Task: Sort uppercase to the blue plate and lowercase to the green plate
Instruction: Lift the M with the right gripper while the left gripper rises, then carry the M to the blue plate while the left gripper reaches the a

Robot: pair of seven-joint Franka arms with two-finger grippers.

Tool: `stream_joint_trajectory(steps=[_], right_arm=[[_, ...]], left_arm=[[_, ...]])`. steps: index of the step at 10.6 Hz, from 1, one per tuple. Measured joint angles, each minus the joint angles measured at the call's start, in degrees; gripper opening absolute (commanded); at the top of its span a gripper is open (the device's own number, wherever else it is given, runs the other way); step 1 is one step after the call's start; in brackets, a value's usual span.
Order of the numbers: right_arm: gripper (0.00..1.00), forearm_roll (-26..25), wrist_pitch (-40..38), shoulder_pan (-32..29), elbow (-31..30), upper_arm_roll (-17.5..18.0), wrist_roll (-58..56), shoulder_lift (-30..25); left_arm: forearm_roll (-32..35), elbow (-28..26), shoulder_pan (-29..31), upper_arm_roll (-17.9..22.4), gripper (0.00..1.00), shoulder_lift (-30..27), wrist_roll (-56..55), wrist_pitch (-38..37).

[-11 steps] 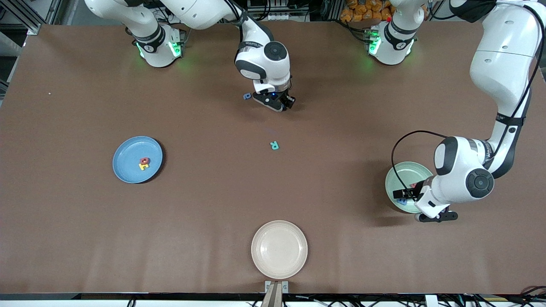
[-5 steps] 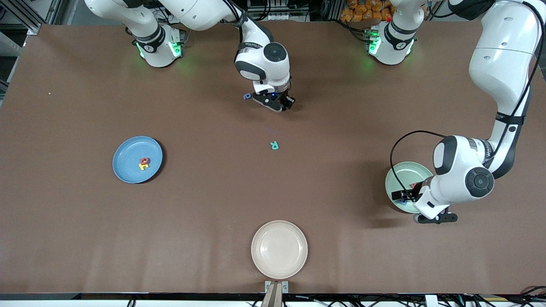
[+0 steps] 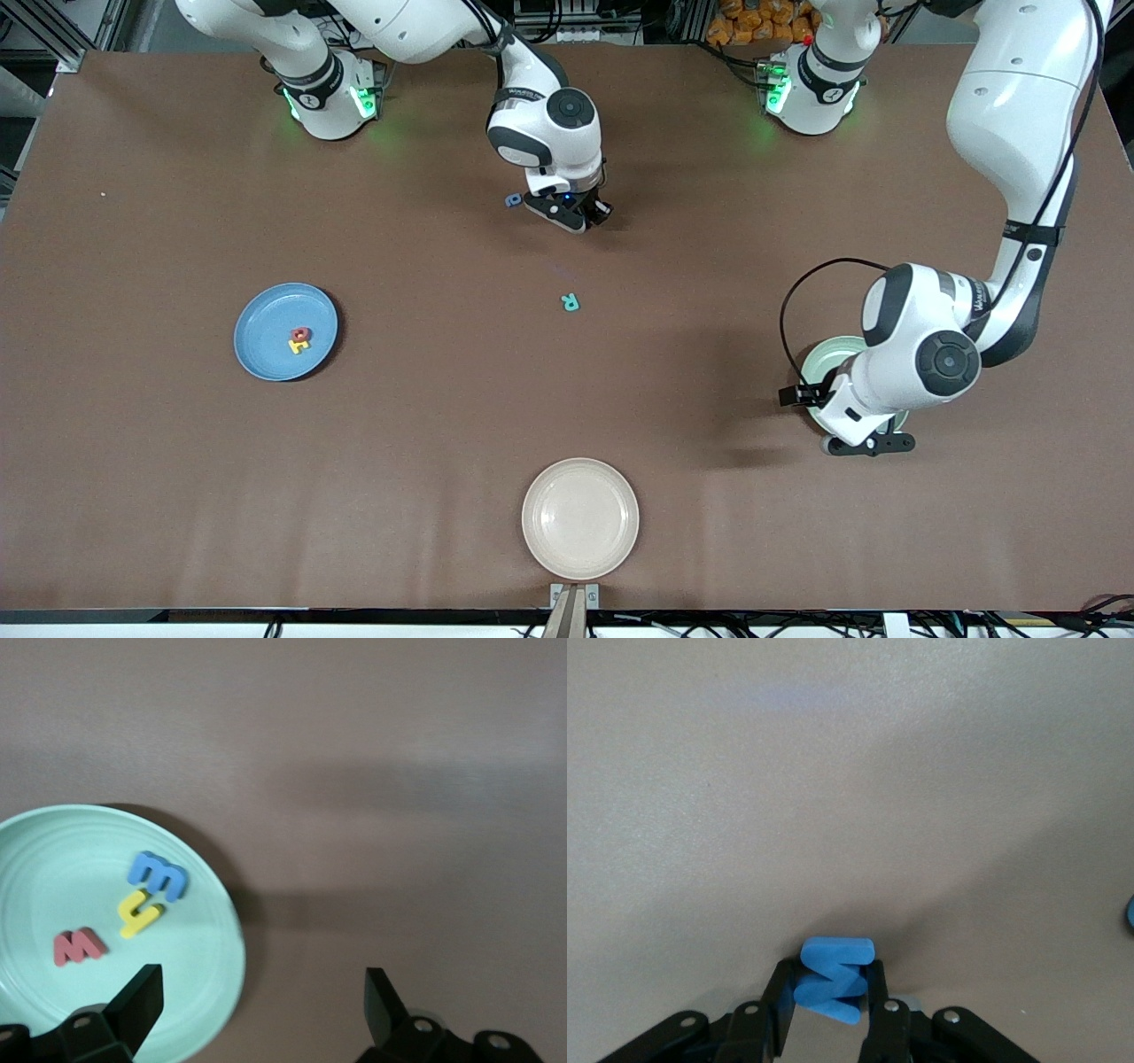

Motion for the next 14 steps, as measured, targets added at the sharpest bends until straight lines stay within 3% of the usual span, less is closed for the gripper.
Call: stream_joint_trajectory(steps=[8, 14], right_arm=[[0.31, 0.01, -0.13, -2.25, 0.08, 1.03, -0.14, 0.09], [0.31, 0.63, -5.47, -6.18, 2.23, 3.47, -4.19, -0.89]], left_arm=[[0.0, -0.07, -8.79, -1.31, 1.0, -7.79, -10.46, -9.27], [0.0, -1.72, -9.27, -5.83, 1.0, -12.47, -10.89, -14.09]])
